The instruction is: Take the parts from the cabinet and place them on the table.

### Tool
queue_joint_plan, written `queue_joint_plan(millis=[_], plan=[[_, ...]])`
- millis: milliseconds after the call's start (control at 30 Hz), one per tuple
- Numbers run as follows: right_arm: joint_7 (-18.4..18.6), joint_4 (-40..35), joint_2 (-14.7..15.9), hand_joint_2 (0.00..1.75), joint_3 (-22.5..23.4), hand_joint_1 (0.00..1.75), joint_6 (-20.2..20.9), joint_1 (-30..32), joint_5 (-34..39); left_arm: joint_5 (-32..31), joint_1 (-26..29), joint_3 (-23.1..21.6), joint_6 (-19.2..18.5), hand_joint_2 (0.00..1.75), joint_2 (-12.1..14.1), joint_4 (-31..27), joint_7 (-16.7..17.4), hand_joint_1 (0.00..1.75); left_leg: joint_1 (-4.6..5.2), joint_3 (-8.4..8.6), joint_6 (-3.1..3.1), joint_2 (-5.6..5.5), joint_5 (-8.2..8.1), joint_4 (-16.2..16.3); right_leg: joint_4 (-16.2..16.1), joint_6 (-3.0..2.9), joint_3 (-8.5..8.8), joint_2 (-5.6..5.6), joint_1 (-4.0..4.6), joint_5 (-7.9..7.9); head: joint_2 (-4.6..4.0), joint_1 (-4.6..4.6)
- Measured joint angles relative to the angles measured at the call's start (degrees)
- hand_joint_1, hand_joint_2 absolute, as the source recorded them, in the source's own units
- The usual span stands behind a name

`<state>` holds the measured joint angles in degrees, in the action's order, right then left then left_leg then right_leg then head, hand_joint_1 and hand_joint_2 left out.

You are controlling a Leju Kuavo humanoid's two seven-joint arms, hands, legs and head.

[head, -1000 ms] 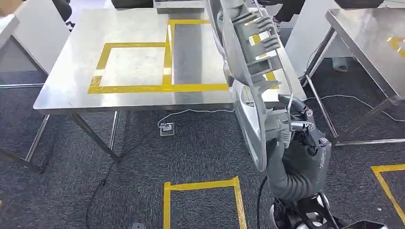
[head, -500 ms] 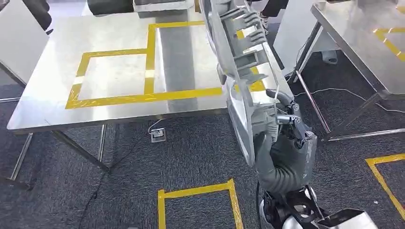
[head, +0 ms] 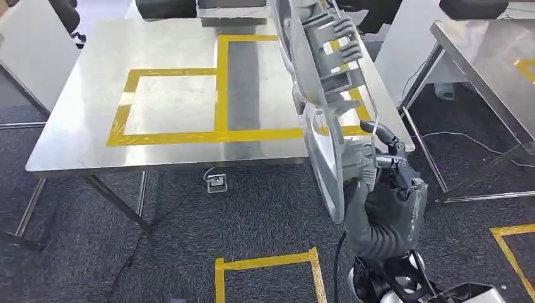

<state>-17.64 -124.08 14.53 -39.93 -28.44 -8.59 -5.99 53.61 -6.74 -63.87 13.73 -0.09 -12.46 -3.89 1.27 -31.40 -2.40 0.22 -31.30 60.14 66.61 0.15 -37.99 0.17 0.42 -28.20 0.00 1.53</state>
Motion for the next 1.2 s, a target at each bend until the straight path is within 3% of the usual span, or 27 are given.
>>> queue_joint_plan(millis=[33,67,133,200,233,267,300,367,400,433,500,533,567,600,633,733,800,867,900,933,1000,1033,1067,1100,1133,1200], plan=[[0.0,0.0,0.0,1.75,0.1,1.75,0.0,-0.1,0.0,0.0,0.0,0.0,0.0,1.75,-0.1,0.0,0.0,0.00,-0.13,0.24,-0.10,0.02,-0.32,-0.2,-4.8,-1.38,1.47,0.05,0.96,2.49,0.00,0.20],[0.0,0.0,0.0,1.75,0.1,1.75,0.0,-0.1,0.1,0.0,-0.1,0.0,0.0,1.75,-0.5,0.0,0.0,0.00,0.04,0.38,0.21,-0.03,-0.55,-0.2,-5.1,-2.37,2.44,-0.08,0.94,1.30,0.00,-0.51],[-0.1,-0.1,0.0,1.75,0.1,1.75,0.0,-0.2,0.1,0.0,-0.2,0.0,0.1,1.75,-0.7,-0.1,0.0,0.00,-0.42,0.19,0.56,0.02,-0.60,-0.3,-7.0,-3.00,2.91,-0.14,1.50,0.95,0.00,0.28],[-0.1,-0.1,0.1,1.75,0.1,1.75,0.0,-0.2,0.2,0.0,-0.3,0.0,0.0,1.75,-1.0,-0.1,0.0,0.00,-0.14,0.84,0.89,0.09,-0.70,-1.2,-8.6,-3.10,3.76,-0.12,1.29,1.11,0.00,0.68],[-0.1,-0.1,0.1,1.75,0.0,1.75,0.0,-0.2,0.2,0.0,-0.2,0.0,0.1,1.75,-0.9,-0.1,0.0,0.00,-0.17,0.73,1.06,-0.02,-1.13,-0.6,-10.1,-2.36,4.88,-0.53,0.61,1.63,0.00,0.90],[-0.1,-0.1,0.1,1.75,0.0,1.75,0.0,-0.2,0.2,0.0,-0.3,0.0,0.1,1.75,-0.8,0.0,0.0,0.00,-0.23,-0.32,1.60,-0.40,-2.22,1.4,-10.9,-2.38,5.61,-0.52,0.41,1.63,0.00,0.57],[-0.1,-0.1,0.1,1.75,0.0,1.75,0.0,-0.2,0.2,0.0,-0.4,0.0,0.1,1.75,-0.7,0.0,0.0,0.00,-0.49,-2.45,2.13,-0.50,-3.80,5.0,-11.1,-2.32,5.93,-0.59,0.16,1.58,0.00,0.35],[-0.1,0.0,0.1,1.75,0.0,1.75,0.0,-0.2,0.2,0.0,-0.2,0.0,0.1,1.75,-0.6,0.0,0.0,0.00,-1.28,-7.70,3.04,-0.57,-6.48,13.1,-11.1,-1.49,6.49,-0.64,-0.46,0.88,0.00,0.02],[-0.1,0.0,0.1,1.75,0.0,1.75,0.0,-0.2,0.2,0.0,-0.1,0.0,0.1,1.75,-0.6,0.0,0.0,0.00,-1.75,-9.37,3.58,-0.53,-5.91,14.8,-11.0,-1.15,6.88,-0.61,-0.82,0.45,0.00,-0.07],[-0.1,0.0,0.1,1.75,0.0,1.75,0.0,-0.2,0.3,0.0,0.0,0.0,0.1,1.75,-0.5,0.0,0.0,0.00,-2.15,-9.61,4.16,-0.41,-4.00,13.9,-10.9,-0.73,7.33,-0.55,-1.17,0.04,0.00,-0.15],[-0.1,0.0,0.1,1.75,0.0,1.75,0.0,-0.1,0.6,0.0,0.0,0.0,0.1,1.75,-0.5,0.0,-0.1,0.00,-3.11,-6.91,5.45,0.00,2.80,6.1,-10.1,0.44,8.54,-0.42,-2.18,-1.37,0.00,-0.42],[-0.2,0.0,0.1,1.75,0.0,1.75,0.1,-0.1,0.6,0.0,0.0,0.0,0.1,1.75,-0.5,0.0,-0.1,0.00,-3.61,-5.47,6.21,0.56,5.07,1.8,-9.5,1.10,8.90,-0.43,-2.45,-2.29,0.00,-0.76],[-0.3,0.0,0.1,1.75,0.0,1.75,0.1,-0.1,0.6,0.0,-0.1,0.0,0.1,1.75,-0.6,0.0,-0.1,0.00,-2.95,-4.96,6.73,0.72,3.36,2.3,-8.8,1.92,8.67,-0.23,-2.27,-3.05,0.00,-1.80],[-0.4,0.0,0.1,1.75,0.1,1.75,0.1,-0.1,0.7,0.0,-0.1,0.0,0.1,1.75,-0.5,0.0,-0.1,0.00,-3.07,-4.69,4.91,0.75,2.61,1.7,-8.3,2.22,8.57,-0.13,-2.20,-3.48,0.00,-2.03],[-0.5,0.0,0.1,1.75,0.1,1.75,0.1,-0.2,0.7,0.0,0.0,0.0,0.1,1.75,-0.5,0.0,-0.1,0.00,-3.02,-4.75,4.10,0.73,2.37,1.7,-8.6,2.31,8.92,-0.20,-2.26,-3.54,0.00,-1.31],[-0.7,0.0,0.2,1.75,0.0,1.75,0.3,-0.1,0.8,0.0,0.0,0.0,0.1,1.75,-0.4,0.0,-0.1,0.00,-2.83,-4.16,2.82,0.48,1.88,1.7,-8.3,2.70,9.32,-0.28,-2.60,-4.17,0.00,-0.65],[-0.7,0.0,0.2,1.75,0.1,1.75,0.3,-0.2,0.9,0.0,0.0,0.0,0.1,1.75,-0.4,0.0,-0.1,0.00,-2.66,-3.40,2.06,0.50,1.34,1.6,-1.8,2.60,6.19,-0.27,-2.36,-6.84,0.00,0.16],[-0.8,0.0,0.2,1.75,0.1,1.75,0.3,-0.1,1.2,0.0,0.0,0.0,0.1,1.75,-0.4,0.0,-0.1,0.00,-2.26,-2.85,1.53,0.54,0.73,1.6,7.4,2.38,0.49,-0.28,-2.08,-9.85,0.00,0.94],[-0.8,0.0,0.2,1.75,0.1,1.75,0.3,-0.1,1.2,0.0,0.0,0.0,0.1,1.75,-0.4,0.0,-0.1,0.00,-2.02,-2.50,1.40,0.50,0.40,1.6,10.2,2.03,-1.70,-0.27,-1.88,-9.84,0.00,1.09],[-0.8,0.0,0.2,1.75,0.1,1.75,0.3,-0.1,1.4,0.0,0.1,0.0,0.1,1.75,-0.4,0.0,-0.1,0.00,-1.70,-1.98,1.24,0.38,0.04,1.6,10.3,1.48,-2.66,-0.24,-1.58,-8.40,0.00,1.20],[-0.8,0.0,0.2,1.75,0.2,1.75,0.3,-0.1,1.5,0.0,0.0,0.0,0.1,1.75,-0.4,0.0,-0.1,0.00,-1.15,-0.84,1.06,-0.03,-0.70,1.5,3.5,-0.36,-1.32,-0.13,-0.55,-1.95,0.00,1.33],[-0.8,0.0,0.2,1.75,0.3,1.75,0.3,-0.1,1.5,-0.1,0.0,0.0,0.1,1.75,-0.5,0.0,-0.1,0.00,-0.92,-0.27,1.01,-0.13,-0.99,1.3,-1.7,-1.70,0.12,0.02,0.32,1.53,0.00,1.42],[-0.8,0.0,0.2,1.75,0.4,1.75,0.4,-0.1,1.6,-0.1,0.1,0.0,0.1,1.75,-0.7,0.0,-0.1,0.00,-1.15,-0.22,0.93,-0.13,-1.14,1.0,-3.8,-3.23,1.10,0.15,0.81,1.75,0.00,1.08],[-0.9,0.0,0.2,1.75,0.5,1.75,0.4,0.0,1.6,-0.1,-0.1,0.0,0.2,1.75,-0.8,0.0,-0.1,0.00,-0.95,-0.09,1.15,-0.40,-1.17,0.8,-4.3,-3.52,1.38,-0.10,0.92,1.74,0.00,0.47],[-0.9,-0.1,0.2,1.75,0.5,1.75,0.5,-0.2,1.6,-0.1,-0.1,0.0,0.2,1.75,-1.0,0.0,-0.1,0.00,-1.34,-0.27,1.59,-0.37,-1.05,0.7,-5.4,-3.73,1.63,-0.08,1.36,1.49,0.00,1.01],[-1.0,-0.1,0.2,1.75,0.5,1.75,0.6,-0.2,1.6,-0.2,0.0,0.0,0.1,1.75,-1.2,0.0,-0.1,0.00,-1.37,-0.07,2.03,-0.36,-1.06,-0.2,-6.7,-4.25,2.16,-0.09,1.44,1.02,0.00,1.49]])
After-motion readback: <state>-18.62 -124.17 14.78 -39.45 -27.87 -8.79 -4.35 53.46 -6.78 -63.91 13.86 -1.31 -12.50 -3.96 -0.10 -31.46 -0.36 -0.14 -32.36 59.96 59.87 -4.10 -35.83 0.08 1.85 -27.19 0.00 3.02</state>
